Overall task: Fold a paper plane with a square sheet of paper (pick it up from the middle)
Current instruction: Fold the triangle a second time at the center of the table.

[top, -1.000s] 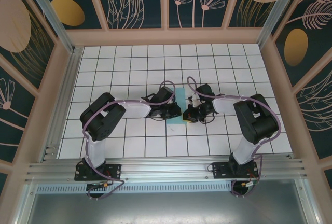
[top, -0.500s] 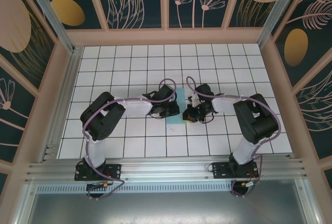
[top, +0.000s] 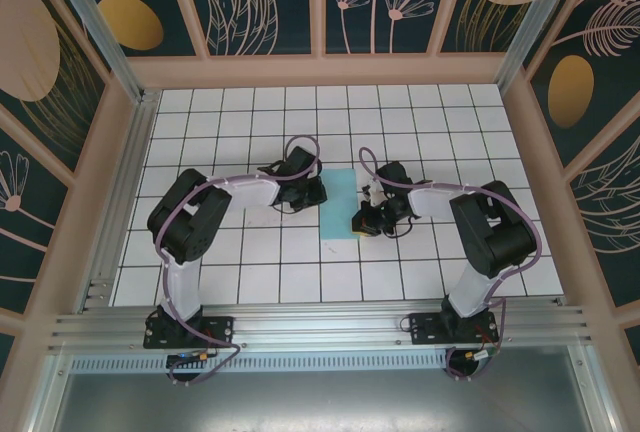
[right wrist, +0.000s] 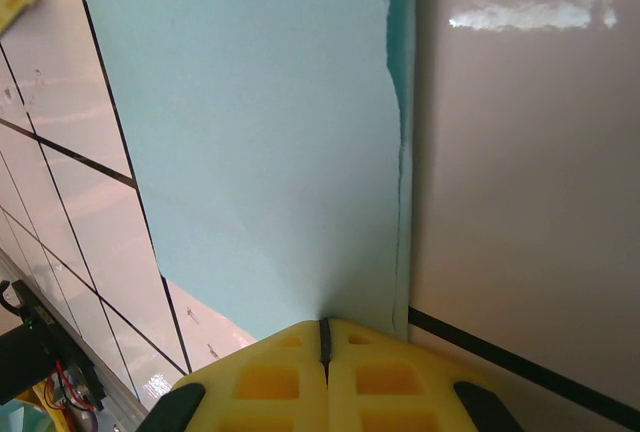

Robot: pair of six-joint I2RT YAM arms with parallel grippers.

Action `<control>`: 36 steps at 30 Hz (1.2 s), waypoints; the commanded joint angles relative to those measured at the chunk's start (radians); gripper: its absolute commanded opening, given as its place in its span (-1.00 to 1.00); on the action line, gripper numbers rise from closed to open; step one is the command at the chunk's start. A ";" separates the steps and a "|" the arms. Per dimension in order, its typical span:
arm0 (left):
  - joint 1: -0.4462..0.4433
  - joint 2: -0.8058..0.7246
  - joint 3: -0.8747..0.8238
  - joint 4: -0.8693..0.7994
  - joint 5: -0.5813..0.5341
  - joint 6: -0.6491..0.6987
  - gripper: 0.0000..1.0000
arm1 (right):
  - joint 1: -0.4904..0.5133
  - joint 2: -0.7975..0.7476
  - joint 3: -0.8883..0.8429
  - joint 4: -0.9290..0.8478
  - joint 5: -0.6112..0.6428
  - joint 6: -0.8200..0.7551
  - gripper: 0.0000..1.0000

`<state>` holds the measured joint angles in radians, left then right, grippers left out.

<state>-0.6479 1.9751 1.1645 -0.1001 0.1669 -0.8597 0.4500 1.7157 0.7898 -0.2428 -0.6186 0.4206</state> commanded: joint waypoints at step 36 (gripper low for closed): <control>-0.064 -0.014 -0.061 -0.023 -0.101 -0.036 -0.75 | 0.012 0.059 -0.047 -0.092 0.192 -0.009 -0.85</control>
<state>-0.7639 1.9625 1.1194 -0.0471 0.1780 -0.9070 0.4564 1.7157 0.7921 -0.2394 -0.6067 0.4202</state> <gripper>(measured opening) 0.126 0.077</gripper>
